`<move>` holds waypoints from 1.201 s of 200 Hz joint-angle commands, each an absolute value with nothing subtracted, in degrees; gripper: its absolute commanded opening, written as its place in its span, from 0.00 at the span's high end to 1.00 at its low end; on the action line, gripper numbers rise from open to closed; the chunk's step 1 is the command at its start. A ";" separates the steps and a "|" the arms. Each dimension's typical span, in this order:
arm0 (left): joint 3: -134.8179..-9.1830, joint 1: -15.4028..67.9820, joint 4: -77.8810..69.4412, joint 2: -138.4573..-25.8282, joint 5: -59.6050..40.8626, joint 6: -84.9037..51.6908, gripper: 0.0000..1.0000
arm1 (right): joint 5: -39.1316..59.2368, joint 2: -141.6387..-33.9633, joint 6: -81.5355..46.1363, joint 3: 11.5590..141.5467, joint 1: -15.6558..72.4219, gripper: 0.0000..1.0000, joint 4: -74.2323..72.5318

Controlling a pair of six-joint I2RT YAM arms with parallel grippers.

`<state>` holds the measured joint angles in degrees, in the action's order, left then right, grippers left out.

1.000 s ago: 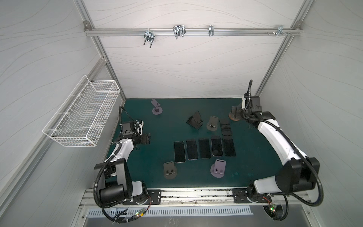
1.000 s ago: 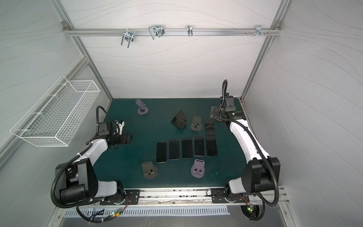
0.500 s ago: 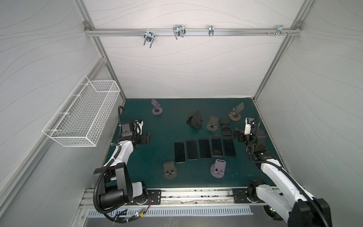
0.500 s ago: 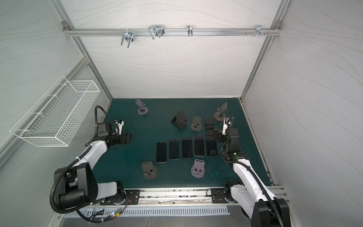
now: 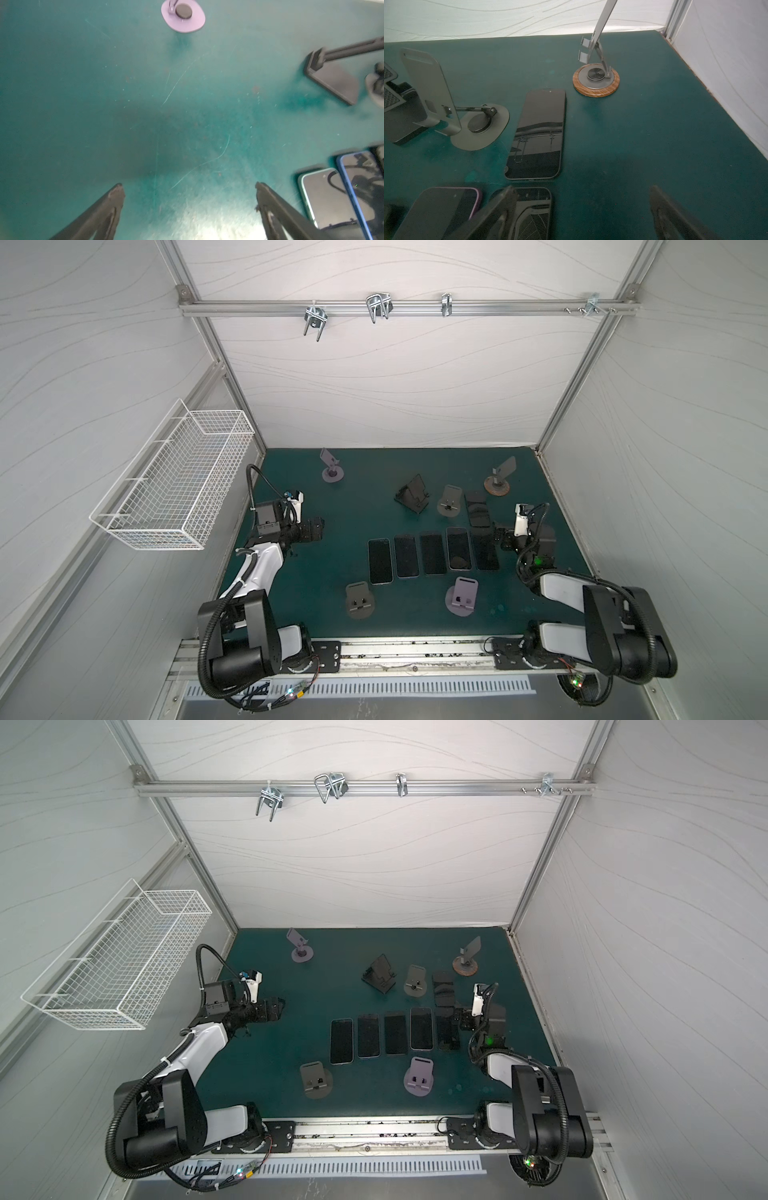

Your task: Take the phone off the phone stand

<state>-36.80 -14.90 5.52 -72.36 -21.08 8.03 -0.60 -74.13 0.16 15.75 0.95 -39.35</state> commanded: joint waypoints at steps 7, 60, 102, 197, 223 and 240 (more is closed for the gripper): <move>-32.78 -14.98 -9.55 -72.68 -21.86 0.14 0.00 | 3.47 -76.15 -1.04 19.74 0.01 0.01 -41.59; -16.00 -10.12 -51.27 -75.93 -11.16 -4.53 0.00 | 4.44 -86.47 -4.44 23.75 -0.04 0.01 -45.45; -13.43 -2.72 -65.31 -86.09 -3.44 0.11 0.00 | -3.42 -90.61 -1.52 24.66 4.38 0.01 -48.34; -23.55 0.00 -49.60 -89.23 5.36 0.44 0.00 | -4.76 -89.82 -0.75 25.58 5.31 0.01 -44.91; -23.47 0.06 -49.66 -89.14 5.35 0.37 0.00 | -4.67 -89.83 -0.72 25.53 5.34 0.01 -44.96; -23.47 0.09 -49.72 -89.12 5.36 0.37 0.00 | -4.83 -89.82 -0.71 25.58 5.35 0.01 -44.92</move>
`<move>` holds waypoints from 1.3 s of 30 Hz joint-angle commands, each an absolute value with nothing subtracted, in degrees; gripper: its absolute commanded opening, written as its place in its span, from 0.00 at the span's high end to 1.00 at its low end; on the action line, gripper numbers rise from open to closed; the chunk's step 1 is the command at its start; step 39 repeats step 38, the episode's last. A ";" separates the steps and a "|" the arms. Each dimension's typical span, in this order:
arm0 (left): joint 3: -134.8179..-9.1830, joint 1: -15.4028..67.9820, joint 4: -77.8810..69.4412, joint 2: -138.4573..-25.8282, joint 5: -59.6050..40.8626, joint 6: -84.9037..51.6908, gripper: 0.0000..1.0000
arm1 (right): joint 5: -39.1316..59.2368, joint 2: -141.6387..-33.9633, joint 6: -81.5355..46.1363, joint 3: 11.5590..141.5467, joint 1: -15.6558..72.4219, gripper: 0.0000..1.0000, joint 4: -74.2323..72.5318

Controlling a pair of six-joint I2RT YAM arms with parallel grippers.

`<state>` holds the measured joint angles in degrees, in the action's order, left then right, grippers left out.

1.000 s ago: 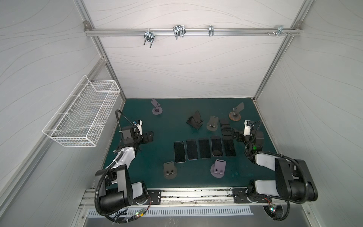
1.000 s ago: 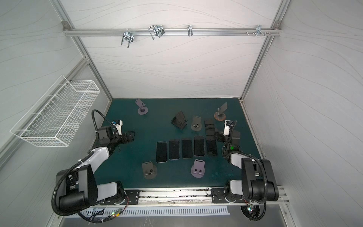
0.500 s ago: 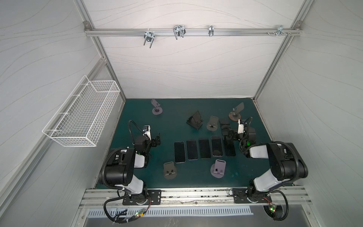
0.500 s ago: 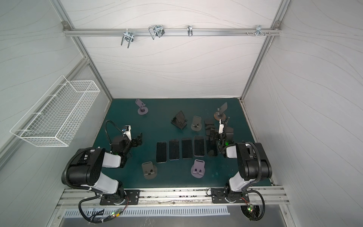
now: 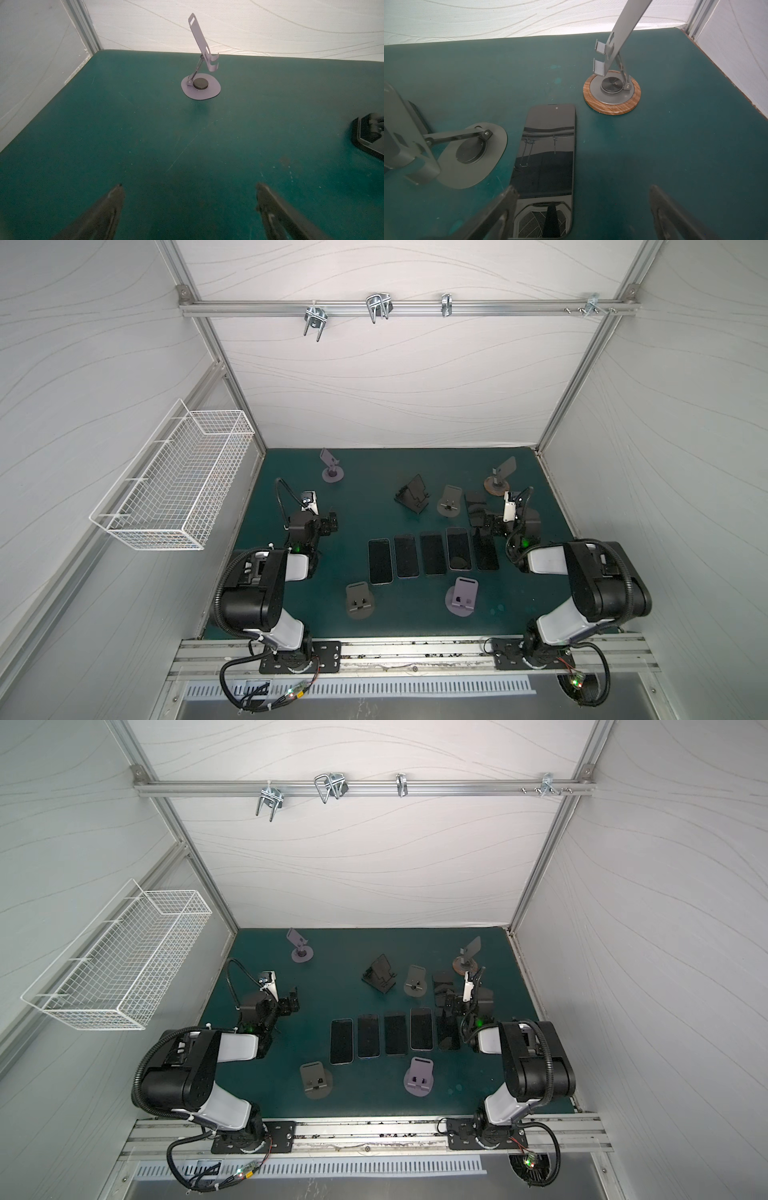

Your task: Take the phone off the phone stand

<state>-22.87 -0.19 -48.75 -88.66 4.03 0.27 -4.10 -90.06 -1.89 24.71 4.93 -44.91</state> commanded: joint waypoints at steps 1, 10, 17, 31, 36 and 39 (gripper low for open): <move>-23.47 0.13 -49.69 -89.12 5.36 0.41 0.00 | -4.83 -89.82 -0.71 25.58 5.36 0.01 -44.92; -23.45 0.09 -49.75 -89.03 5.23 0.45 0.00 | -4.83 -89.83 -0.72 25.58 5.32 0.01 -44.86; -23.30 0.09 -49.75 -89.02 5.28 0.46 0.00 | -4.70 -89.85 -0.76 25.58 5.33 0.01 -44.91; -23.29 0.09 -49.83 -88.95 5.27 0.47 0.00 | -4.16 -90.23 -0.80 25.73 5.20 0.01 -45.07; -23.29 0.09 -49.83 -88.95 5.27 0.48 0.00 | -4.22 -90.12 -0.78 25.60 5.19 0.01 -45.09; -23.29 0.09 -49.83 -88.95 5.27 0.47 0.00 | -4.48 -89.83 -0.77 25.66 5.27 0.01 -44.66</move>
